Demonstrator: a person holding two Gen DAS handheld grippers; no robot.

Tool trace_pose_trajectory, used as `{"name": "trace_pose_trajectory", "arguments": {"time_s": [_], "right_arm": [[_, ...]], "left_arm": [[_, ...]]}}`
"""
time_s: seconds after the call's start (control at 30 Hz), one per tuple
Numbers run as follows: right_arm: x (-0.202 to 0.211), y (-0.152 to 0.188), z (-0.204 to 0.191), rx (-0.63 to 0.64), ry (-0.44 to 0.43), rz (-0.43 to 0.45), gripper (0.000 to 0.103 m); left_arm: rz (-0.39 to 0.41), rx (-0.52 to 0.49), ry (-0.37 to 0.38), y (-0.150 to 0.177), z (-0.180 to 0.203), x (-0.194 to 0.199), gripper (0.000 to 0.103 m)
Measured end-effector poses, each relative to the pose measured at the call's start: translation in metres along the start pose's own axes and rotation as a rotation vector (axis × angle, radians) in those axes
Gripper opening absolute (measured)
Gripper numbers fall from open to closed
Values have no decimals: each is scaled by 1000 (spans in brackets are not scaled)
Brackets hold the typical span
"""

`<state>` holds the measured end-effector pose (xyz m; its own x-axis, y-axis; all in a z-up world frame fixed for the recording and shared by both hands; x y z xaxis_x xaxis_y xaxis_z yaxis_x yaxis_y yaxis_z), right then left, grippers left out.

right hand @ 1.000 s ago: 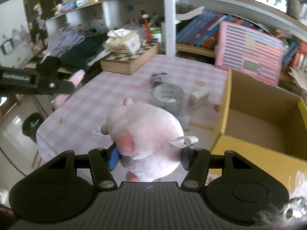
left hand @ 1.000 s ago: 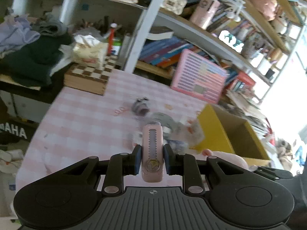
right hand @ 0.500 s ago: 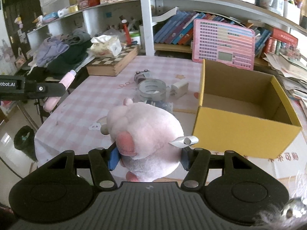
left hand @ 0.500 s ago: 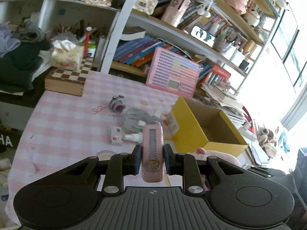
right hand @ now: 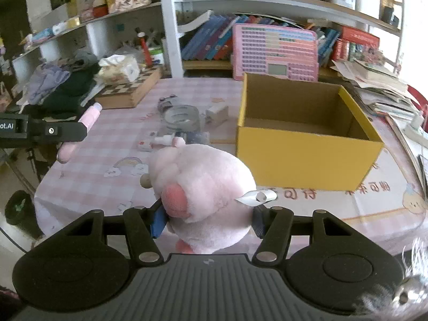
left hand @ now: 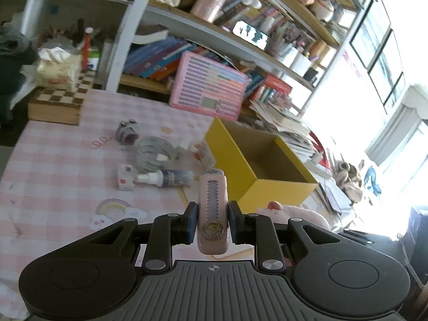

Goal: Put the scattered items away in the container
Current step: 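Carry the pig and the pink tube over the yellow box with both tools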

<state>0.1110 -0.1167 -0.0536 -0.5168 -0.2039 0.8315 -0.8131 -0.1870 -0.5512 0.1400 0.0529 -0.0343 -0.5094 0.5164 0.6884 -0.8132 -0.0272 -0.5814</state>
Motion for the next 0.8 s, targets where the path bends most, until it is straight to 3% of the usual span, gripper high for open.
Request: {"name": "trace_pose_trajectory", "arguments": {"time_s": [0.8], "right_arm": [[15,25,96,-221,113,-8,58]], "left_arm": [[-101,-149,123,-18,81,-67,23]]}}
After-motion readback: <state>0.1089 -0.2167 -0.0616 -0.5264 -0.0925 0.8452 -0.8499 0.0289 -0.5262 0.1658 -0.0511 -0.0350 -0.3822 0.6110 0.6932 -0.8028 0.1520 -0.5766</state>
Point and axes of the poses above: each gripper's, at about its wrist camera, not at the fingertips, and x roughly against the way its jaws point, z to its right, y to its underside, the point moved 10 cm from there along -x, roughly the way its jaws point, and after that the axes turned 14 degrees about -z, right-handed, at the moved point
